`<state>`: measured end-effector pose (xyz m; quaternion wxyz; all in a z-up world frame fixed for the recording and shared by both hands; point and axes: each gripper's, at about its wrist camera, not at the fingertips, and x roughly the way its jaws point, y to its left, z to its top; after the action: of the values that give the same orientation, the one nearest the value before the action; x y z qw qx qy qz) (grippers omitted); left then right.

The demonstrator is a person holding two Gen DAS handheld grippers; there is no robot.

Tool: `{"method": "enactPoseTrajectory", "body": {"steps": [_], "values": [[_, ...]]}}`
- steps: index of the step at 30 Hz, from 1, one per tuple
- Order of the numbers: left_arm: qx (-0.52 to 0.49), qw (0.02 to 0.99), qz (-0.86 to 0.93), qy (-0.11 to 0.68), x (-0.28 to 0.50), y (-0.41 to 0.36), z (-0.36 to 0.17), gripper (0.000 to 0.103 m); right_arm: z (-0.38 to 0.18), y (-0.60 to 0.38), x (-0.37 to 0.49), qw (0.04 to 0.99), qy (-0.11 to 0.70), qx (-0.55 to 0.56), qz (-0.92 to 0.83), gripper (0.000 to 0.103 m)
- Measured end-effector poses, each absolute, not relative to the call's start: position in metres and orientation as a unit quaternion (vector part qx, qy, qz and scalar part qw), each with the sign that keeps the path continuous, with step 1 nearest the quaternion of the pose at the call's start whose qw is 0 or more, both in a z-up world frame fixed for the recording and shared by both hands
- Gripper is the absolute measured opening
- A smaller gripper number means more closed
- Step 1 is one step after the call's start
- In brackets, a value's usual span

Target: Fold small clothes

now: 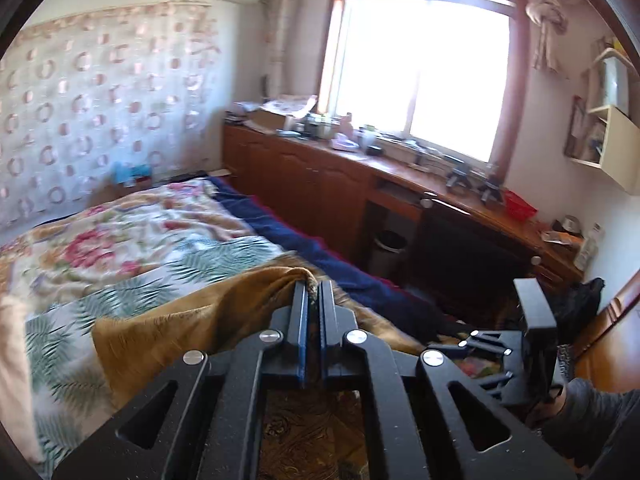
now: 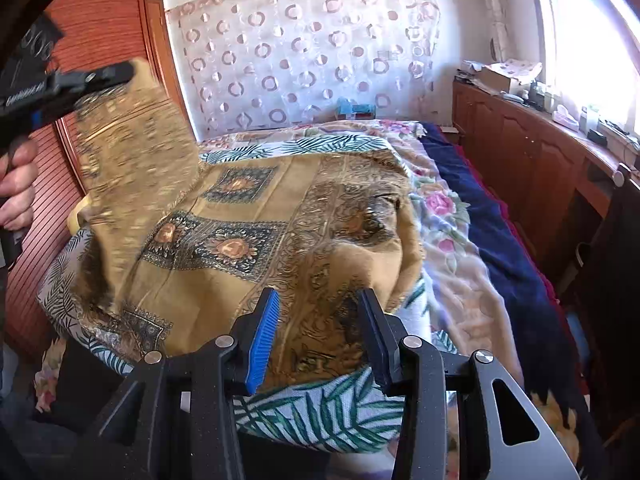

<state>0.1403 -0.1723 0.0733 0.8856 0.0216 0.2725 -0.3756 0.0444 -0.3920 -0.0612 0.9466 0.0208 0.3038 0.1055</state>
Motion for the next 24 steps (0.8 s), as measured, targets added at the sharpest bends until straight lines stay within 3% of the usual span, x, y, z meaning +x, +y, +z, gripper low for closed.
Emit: {"method": "enactPoseTrajectory", "body": {"steps": [11,12,14,15,24], "values": [[0.069,0.859,-0.394,0.319,0.139,-0.224,0.047,0.007,-0.063,-0.409,0.026,0.949,0.3,0.036,0.087,0.043],[0.07,0.86,-0.389,0.322,0.138,-0.222,0.045,0.01,-0.063,-0.408,0.025,0.95,0.3,0.035,0.086,0.043],[0.072,0.864,-0.377,0.327,0.137,-0.214,0.038,0.035,-0.061,-0.408,0.024,0.95,0.299,0.036,0.085,0.043],[0.072,0.865,-0.371,0.329,0.136,-0.21,0.033,0.04,-0.06,-0.408,0.024,0.95,0.3,0.035,0.084,0.043],[0.084,0.874,-0.268,0.396,0.135,-0.129,-0.041,0.043,-0.05,-0.402,0.044,0.951,0.294,0.023,0.09,0.043]]}}
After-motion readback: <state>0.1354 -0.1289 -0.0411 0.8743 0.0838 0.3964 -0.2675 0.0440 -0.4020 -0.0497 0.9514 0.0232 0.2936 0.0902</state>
